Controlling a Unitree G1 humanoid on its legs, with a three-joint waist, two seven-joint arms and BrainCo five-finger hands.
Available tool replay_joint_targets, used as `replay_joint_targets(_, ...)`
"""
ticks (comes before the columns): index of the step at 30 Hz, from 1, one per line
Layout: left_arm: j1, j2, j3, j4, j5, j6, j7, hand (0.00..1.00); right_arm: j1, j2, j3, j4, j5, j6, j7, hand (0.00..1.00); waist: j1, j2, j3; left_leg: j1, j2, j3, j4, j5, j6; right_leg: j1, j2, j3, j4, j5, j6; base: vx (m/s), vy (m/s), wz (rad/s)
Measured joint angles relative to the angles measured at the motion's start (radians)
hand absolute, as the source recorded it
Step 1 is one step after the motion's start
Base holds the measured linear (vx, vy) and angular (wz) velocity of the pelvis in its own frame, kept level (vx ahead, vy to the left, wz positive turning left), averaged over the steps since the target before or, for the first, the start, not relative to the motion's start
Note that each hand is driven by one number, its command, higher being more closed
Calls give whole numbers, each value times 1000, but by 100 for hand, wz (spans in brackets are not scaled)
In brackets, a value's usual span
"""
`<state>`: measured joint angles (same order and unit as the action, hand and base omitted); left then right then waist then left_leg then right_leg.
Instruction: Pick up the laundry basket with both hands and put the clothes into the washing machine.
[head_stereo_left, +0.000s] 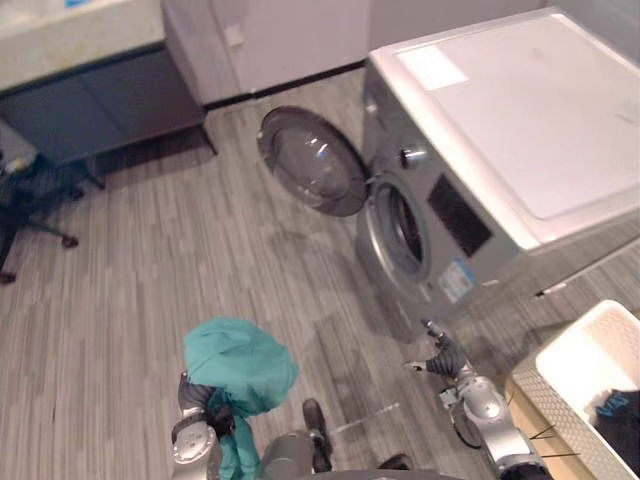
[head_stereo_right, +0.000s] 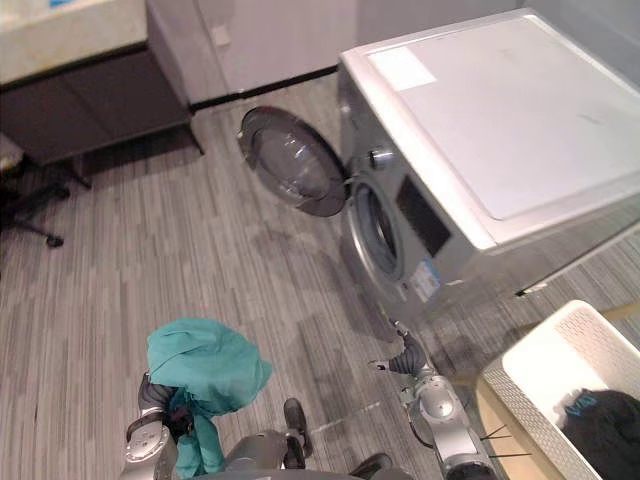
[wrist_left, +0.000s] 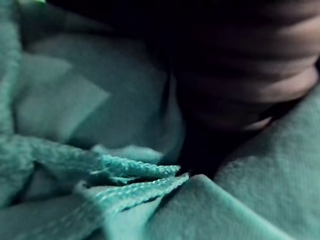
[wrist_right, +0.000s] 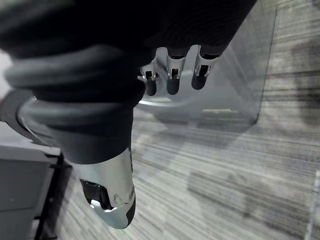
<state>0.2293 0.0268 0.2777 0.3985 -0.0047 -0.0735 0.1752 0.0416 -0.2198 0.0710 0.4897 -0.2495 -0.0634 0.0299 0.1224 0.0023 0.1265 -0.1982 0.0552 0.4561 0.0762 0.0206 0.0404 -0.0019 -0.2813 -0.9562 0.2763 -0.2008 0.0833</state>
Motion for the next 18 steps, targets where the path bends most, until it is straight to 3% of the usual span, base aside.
replay_joint_targets(2, 19, 4, -2, 8, 10, 1, -2, 100, -18, 20, -3, 47, -18, 0, -5, 0, 1, -12, 7, -4, -11, -17, 61, -71, 12, 20, -35, -1, 35, -7, 28, 99, 145, 25)
replay_joint_targets(3, 36, 3, -2, 9, 16, 2, -3, 100, -25, 27, -7, 79, -30, 2, -6, 0, 1, -22, 14, -6, -25, -28, 114, -117, 18, 27, -82, 2, 114, -26, 55, 89, 189, 31)
replay_joint_targets(4, 55, 0, -6, 11, 17, 10, -11, 100, -25, 30, -24, 109, -36, 10, -7, 0, -4, -18, 15, -3, -44, -54, 148, -162, 26, 15, -151, 35, 242, -26, 49, 98, 213, 42)
replay_joint_targets(5, 63, 3, -9, 10, 18, 11, -18, 100, -16, 30, -31, 118, -37, 16, -10, 0, -8, -20, 16, 3, -60, -71, 157, -178, 31, 0, -188, 75, 315, -18, 12, 145, 247, 78)
replay_joint_targets(6, 73, 11, -19, 2, 20, 14, -22, 100, 2, 29, -42, 125, -37, 32, -14, 0, -30, -19, 19, 7, -78, -115, 175, -203, 50, -64, -225, 200, 454, 25, -105, 161, 202, 82)
replay_joint_targets(7, 71, 21, -34, -3, 21, 16, -21, 100, 10, 32, -45, 126, -37, 37, -20, 0, -41, -17, 22, 9, -82, -140, 182, -212, 59, -102, -213, 294, 506, 17, -123, 222, 196, 119)
replay_joint_targets(8, 67, 43, -42, -6, 30, 22, -22, 100, 18, 46, -54, 126, -35, 41, -32, 0, -59, -12, 37, 18, -87, -194, 180, -213, 69, -179, -127, 480, 561, -42, -87, 235, 117, 118)
replay_joint_targets(9, 55, 55, -48, -7, 40, 26, -23, 100, 21, 53, -61, 127, -35, 43, -41, 0, -72, -14, 52, 49, -95, -237, 161, -213, 70, -233, -40, 593, 579, -84, -60, 288, 105, 112)
replay_joint_targets(11, 54, 55, -73, -9, 43, 27, -23, 100, 27, 55, -65, 127, -32, 43, -53, 0, -93, -2, 68, 116, -115, -281, 110, -217, 65, -312, 27, 630, 549, -110, -55, 299, 73, 86)
replay_joint_targets(12, 52, 56, -86, -12, 44, 27, -24, 100, 24, 54, -72, 125, -29, 42, -56, 0, -109, -10, 75, 160, -125, -312, 83, -220, 63, -362, 55, 610, 487, -108, -53, 311, 53, 77)
replay_joint_targets(13, 50, 58, -97, -13, 44, 27, -27, 100, 27, 55, -73, 124, -26, 43, -59, 0, -114, 5, 83, 176, -128, -321, 69, -221, 53, -389, 65, 592, 435, -101, -48, 408, 45, 72)
replay_joint_targets(14, 33, 59, -112, -13, 45, 27, -39, 100, 28, 55, -74, 124, -24, 44, -70, 0, -121, -13, 81, 215, -134, -339, 38, -221, 46, -419, 81, 543, 290, -52, -49, 380, 6, 70)
replay_joint_targets(15, 13, 57, -116, -14, 46, 27, -45, 100, 28, 57, -74, 125, -19, 44, -71, 0, -119, -12, 89, 244, -138, -362, 28, -222, 37, -427, 102, 492, 125, 28, -64, 420, -13, 69)
replay_joint_targets(17, 2, 57, -126, -22, 48, 27, -51, 100, 32, 59, -77, 125, -17, 44, -72, 0, -134, -20, 84, 274, -138, -385, 30, -249, -5, -441, 127, 476, -1, 113, -92, 476, -58, 80)
replay_joint_targets(18, -6, 60, -153, -32, 53, 26, -61, 100, 45, 60, -85, 114, -17, 44, -72, 0, -147, -24, 81, 295, -137, -390, 51, -283, -43, -441, 126, 464, -14, 159, -147, 733, -135, 118)
